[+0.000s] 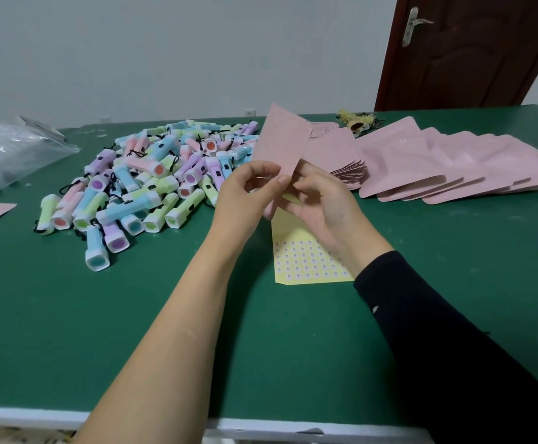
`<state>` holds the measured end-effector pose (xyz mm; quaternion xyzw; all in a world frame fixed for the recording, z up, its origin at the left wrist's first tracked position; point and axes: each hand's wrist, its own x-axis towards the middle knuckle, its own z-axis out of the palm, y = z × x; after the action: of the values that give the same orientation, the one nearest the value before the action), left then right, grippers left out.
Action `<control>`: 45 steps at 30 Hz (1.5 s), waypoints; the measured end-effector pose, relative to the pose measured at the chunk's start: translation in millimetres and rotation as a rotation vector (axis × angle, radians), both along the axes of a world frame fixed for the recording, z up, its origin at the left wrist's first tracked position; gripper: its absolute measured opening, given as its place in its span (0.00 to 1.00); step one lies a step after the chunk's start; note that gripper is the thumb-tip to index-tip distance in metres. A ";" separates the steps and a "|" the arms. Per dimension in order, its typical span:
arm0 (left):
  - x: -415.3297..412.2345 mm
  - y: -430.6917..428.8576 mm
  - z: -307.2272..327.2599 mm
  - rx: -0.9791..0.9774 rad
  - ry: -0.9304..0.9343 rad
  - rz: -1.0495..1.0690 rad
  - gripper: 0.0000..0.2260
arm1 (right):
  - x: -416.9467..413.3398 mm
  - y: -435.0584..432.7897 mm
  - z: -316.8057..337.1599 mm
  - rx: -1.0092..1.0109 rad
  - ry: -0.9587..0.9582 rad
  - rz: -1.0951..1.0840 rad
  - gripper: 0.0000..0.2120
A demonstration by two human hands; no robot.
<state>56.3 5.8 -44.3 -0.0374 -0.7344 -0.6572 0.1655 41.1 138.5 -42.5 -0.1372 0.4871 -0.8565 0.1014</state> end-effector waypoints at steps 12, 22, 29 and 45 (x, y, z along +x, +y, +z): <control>0.0 0.4 0.6 -0.026 0.025 0.021 0.07 | -0.9 -0.3 -2.0 -0.009 0.015 0.000 0.17; 2.3 0.8 5.7 0.044 0.044 0.000 0.06 | 4.5 -2.1 2.3 -0.157 0.017 0.080 0.09; 3.3 2.8 7.8 0.131 0.034 -0.048 0.08 | 3.9 -2.9 1.1 -0.146 0.010 0.073 0.10; 8.5 5.1 12.2 0.192 0.037 -0.113 0.02 | 0.8 -7.0 -4.7 -0.137 -0.055 0.067 0.23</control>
<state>64.7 10.9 -32.1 -0.0750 -0.6616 -0.7319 0.1447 41.9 131.5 -47.2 -0.1367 0.4196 -0.8874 0.1337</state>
